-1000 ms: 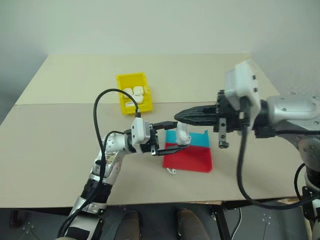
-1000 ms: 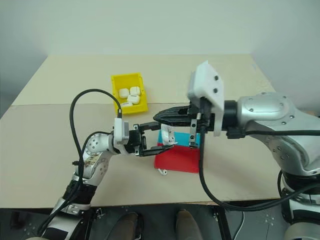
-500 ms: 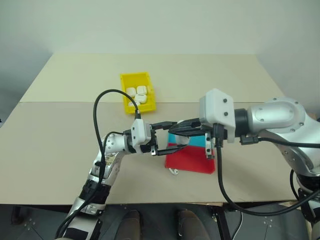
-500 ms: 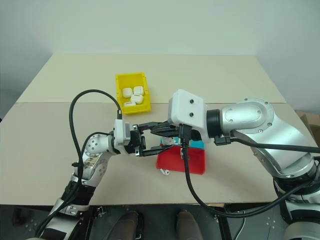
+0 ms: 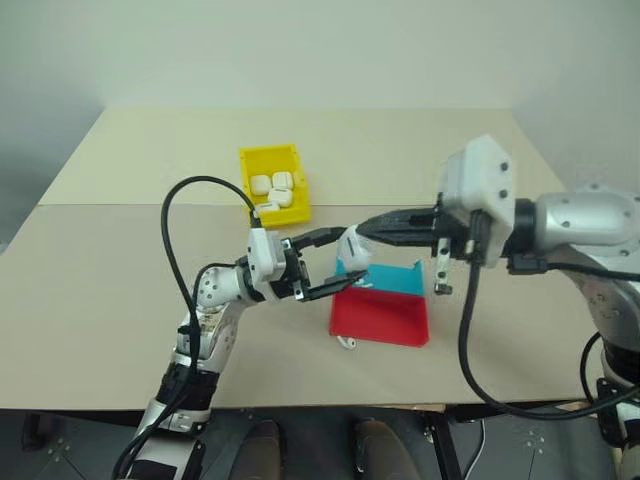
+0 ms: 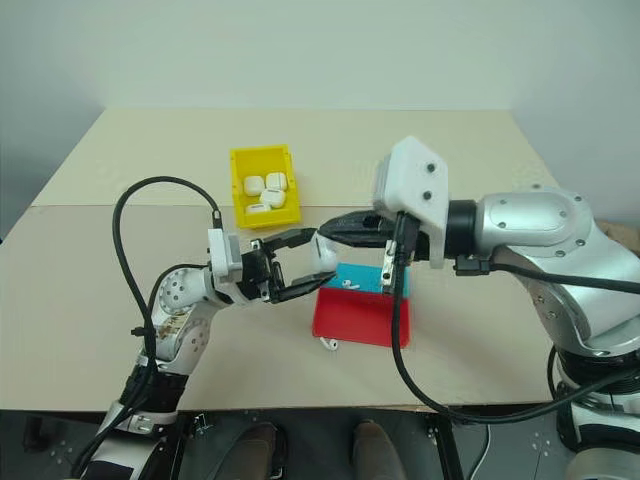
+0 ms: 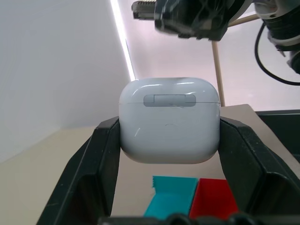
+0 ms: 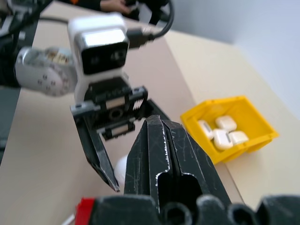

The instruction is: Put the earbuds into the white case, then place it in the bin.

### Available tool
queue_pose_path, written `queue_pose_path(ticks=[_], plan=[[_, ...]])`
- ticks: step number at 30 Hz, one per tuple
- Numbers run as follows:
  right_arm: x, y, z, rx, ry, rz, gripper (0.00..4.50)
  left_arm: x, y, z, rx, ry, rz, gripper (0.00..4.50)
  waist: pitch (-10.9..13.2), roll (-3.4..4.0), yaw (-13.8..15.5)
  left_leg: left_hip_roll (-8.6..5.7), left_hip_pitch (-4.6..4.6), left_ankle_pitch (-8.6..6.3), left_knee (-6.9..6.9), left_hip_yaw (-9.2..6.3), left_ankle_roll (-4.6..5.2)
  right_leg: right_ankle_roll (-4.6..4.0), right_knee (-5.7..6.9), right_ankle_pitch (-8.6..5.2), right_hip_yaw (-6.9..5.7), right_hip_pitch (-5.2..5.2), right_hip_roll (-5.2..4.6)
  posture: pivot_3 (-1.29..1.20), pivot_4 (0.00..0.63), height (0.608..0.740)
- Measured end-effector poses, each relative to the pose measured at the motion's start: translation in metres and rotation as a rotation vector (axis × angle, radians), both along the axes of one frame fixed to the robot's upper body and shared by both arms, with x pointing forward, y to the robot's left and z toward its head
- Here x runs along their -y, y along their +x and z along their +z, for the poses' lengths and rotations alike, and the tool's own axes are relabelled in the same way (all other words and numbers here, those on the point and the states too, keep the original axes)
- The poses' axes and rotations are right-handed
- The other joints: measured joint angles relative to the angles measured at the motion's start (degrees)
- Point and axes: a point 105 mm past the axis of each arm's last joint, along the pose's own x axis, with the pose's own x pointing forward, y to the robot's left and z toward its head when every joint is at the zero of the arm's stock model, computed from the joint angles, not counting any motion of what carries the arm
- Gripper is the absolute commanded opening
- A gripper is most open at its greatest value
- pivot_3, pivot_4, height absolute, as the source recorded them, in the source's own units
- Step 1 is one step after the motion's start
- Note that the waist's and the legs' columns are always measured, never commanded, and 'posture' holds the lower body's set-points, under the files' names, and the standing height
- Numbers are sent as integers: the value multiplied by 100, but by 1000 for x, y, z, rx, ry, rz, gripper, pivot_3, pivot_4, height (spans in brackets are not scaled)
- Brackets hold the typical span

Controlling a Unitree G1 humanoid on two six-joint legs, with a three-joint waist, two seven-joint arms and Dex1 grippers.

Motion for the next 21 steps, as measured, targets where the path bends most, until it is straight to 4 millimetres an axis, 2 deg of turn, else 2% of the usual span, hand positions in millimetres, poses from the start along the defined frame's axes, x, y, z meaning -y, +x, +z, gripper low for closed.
queue_pose_path(ticks=[2, 4, 6, 8, 10, 11, 14, 18, 19, 21], plan=[[7, 0, 13, 22, 85, -23, 30, 0, 20, 5, 0, -6, 130, 2808, 1, -1, 25, -2, -1, 1, 7, -4, 1, 3, 0, 4, -4, 5, 0, 0, 150, 740], [17, 3, 18, 35, 136, -80, 30, 1, 57, 16, -30, 39, 323, 2808, 2, -3, 119, -6, -5, 3, 23, -14, 4, 10, -2, 12, -13, 13, 0, 0, 150, 740], [22, 6, 10, 8, 149, -120, 30, -8, 93, 38, -57, 29, 534, 2808, 1, -3, 135, -8, -6, 3, 31, -14, 5, 22, -8, 18, -11, 19, -2, 0, 150, 740], [26, 9, -4, -37, 153, -156, 30, -22, 120, 58, -58, -17, 719, 2808, 1, -3, 130, -11, -8, 3, 32, -11, 5, 25, -13, 20, -6, 17, -5, 0, 150, 740], [28, 12, -16, -74, 146, -190, 30, -41, 140, 63, -87, -63, 865, 2808, 0, -2, 77, -12, -8, 1, 24, -6, 9, 25, -13, 20, 3, 10, -5, 0, 150, 740], [28, 14, -21, -83, 138, -202, 30, -45, 146, 61, -113, -76, 906, 2808, 0, -2, 66, -12, -8, 0, 20, -7, 9, 25, -13, 20, 3, 7, -3, 0, 150, 740], [27, 18, -37, -112, 93, -239, 30, -56, 163, 35, -213, -50, 1007, 2808, 1, -2, 45, -13, -14, 1, 11, -7, 9, 23, -11, 21, 2, -4, -3, 0, 150, 740], [27, 21, -43, -98, 45, -271, 30, -63, 171, 9, -245, 42, 1072, 2808, 1, -3, 53, -16, -26, 1, 12, -6, 9, 23, -15, 21, 0, -10, -6, 0, 150, 740], [27, 21, -43, -91, 43, -276, 0, -66, 173, 5, -254, 59, 1094, 3509, 1, -3, 57, -17, -28, 0, 13, -7, 9, 23, -15, 21, -1, -10, -7, 0, 150, 740], [26, 19, -44, -88, 40, -277, 0, -72, 176, 2, -265, 71, 1129, 4061, 1, -3, 65, -17, -29, 0, 13, -7, 9, 23, -14, 21, -2, -9, -7, 0, 150, 740]])
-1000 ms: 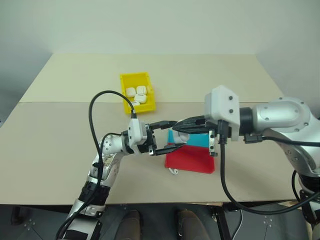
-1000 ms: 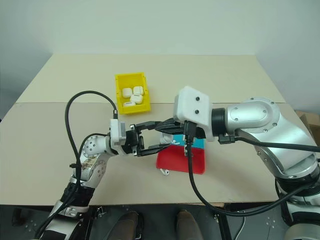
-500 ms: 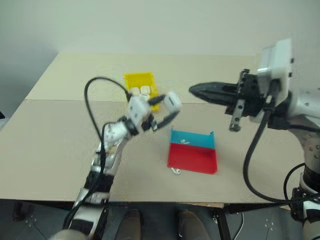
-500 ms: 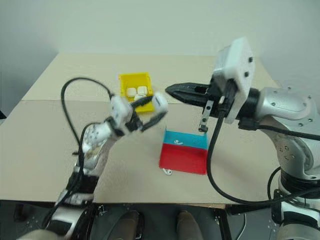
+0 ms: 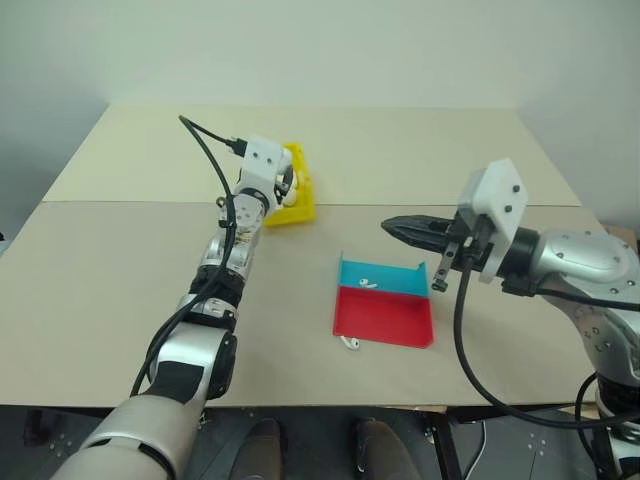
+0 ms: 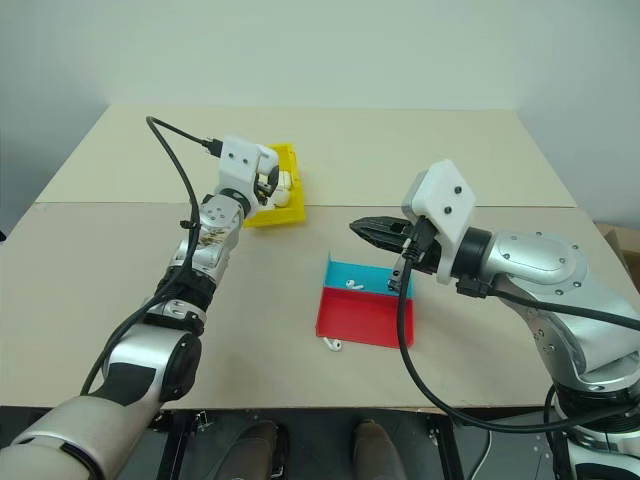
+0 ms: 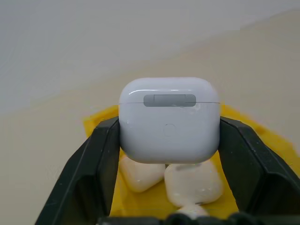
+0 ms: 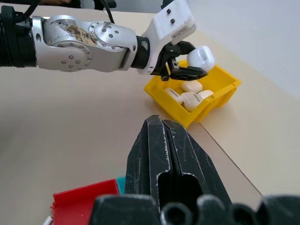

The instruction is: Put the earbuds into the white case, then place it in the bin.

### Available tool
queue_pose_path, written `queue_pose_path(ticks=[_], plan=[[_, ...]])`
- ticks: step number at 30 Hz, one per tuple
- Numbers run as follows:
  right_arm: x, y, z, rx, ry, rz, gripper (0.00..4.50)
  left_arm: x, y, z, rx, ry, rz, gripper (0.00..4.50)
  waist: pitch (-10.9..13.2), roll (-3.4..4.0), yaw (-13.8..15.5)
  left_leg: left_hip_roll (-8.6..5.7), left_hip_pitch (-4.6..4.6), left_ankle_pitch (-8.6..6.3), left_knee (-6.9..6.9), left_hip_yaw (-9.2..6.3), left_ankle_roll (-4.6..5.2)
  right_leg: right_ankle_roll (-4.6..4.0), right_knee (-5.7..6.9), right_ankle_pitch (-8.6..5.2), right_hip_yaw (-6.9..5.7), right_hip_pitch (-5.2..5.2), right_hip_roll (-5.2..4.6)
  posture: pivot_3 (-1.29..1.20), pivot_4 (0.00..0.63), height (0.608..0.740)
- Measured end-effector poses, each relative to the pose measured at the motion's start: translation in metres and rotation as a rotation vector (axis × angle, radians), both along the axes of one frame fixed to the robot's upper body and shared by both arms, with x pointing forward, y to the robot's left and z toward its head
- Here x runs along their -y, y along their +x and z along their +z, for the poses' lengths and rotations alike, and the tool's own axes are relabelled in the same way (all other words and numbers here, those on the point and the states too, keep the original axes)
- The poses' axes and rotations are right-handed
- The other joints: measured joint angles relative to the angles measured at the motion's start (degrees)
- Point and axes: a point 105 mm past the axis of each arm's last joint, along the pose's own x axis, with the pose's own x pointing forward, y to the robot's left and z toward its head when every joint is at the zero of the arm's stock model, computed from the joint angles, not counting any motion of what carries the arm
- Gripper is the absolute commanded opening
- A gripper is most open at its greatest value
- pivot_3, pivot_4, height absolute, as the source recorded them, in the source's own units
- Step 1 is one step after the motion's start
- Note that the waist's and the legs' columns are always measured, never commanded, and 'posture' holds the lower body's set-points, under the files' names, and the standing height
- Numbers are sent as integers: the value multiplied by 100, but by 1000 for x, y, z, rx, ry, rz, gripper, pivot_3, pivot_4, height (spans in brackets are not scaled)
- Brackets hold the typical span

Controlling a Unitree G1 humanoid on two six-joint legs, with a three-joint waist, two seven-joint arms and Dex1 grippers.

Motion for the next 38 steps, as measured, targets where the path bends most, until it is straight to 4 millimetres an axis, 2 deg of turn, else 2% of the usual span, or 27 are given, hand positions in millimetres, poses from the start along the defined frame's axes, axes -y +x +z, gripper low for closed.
queue_pose_path(ticks=[1, 2, 6, 10, 12, 15, 18, 21, 27, 32, 35, 38], plan=[[0, -1, -2, -5, -3, -3, 0, -1, 1, 1, -2, 1, 4, 4413, 0, 0, 3, 0, 0, 0, 0, 0, 0, 0, 0, 0, -1, 0, 0, 0, 150, 740], [1, -1, -4, -11, -6, -6, 0, -1, 1, 3, 3, -1, 7, 4464, 0, 0, 4, 0, 0, 0, 0, 0, 0, 0, 1, 0, -1, 0, 0, 0, 150, 740], [2, 0, -7, -13, -14, -17, 0, 0, 0, 12, 49, -37, -12, 4464, 0, 0, 17, -1, -1, 0, 2, 0, -1, 0, 2, 0, -1, 0, -2, 0, 150, 740], [2, 0, -10, -17, -33, -22, 0, 6, -14, 34, 83, -216, -195, 4464, -1, 1, -5, 2, 0, 0, 1, 1, -1, -1, 4, 0, -1, 0, -1, 0, 150, 740], [4, -2, -16, -35, -56, -13, 0, 4, -39, 36, 119, -242, -374, 4464, -3, 5, -81, 5, 6, 1, -3, 3, -2, -2, 6, 0, 2, 1, 0, 0, 150, 740], [14, -5, -29, -70, -123, -4, 0, -10, -76, 15, 64, -222, -530, 4464, -3, 5, -125, 11, 14, 1, -3, 7, -2, -5, 10, -1, 5, 1, 2, 0, 150, 740], [24, -4, -34, -57, -180, 1, 0, -26, -105, -1, -35, -185, -591, 4464, -2, 4, -110, 11, 23, 1, 2, 8, -2, -9, 18, 2, 4, 7, 2, 0, 150, 740], [32, -6, -38, -42, -243, 26, 0, -40, -137, -5, -92, -135, -640, 4464, -2, 4, -76, 14, 42, 2, 8, 11, -4, -8, 16, 2, 3, 27, 2, 0, 150, 740], [56, -17, -54, -92, -302, 50, 0, -65, -188, -9, -189, 16, -659, 4464, -2, 3, -71, 20, 54, 2, 3, 22, -5, -16, 17, -6, 8, 28, 1, 0, 150, 740], [80, -24, -64, -78, -366, 63, 0, -82, -215, -13, -245, 89, -640, 4464, -2, 3, -71, 22, 62, 2, 0, 32, -5, -18, 16, -11, 11, 28, 2, 0, 150, 740], [86, -25, -62, -45, -393, 87, 0, -84, -220, -9, -240, 108, -638, 4464, -2, 3, -68, 24, 80, 3, 1, 35, -5, 8, 20, -30, 12, 39, 3, 0, 150, 740], [93, -23, -64, -46, -411, 86, 0, -85, -221, -8, -238, 109, -642, 4464, -2, 3, -69, 24, 84, 4, 2, 44, -4, -1, 26, -34, 17, 38, 3, 0, 150, 740]])
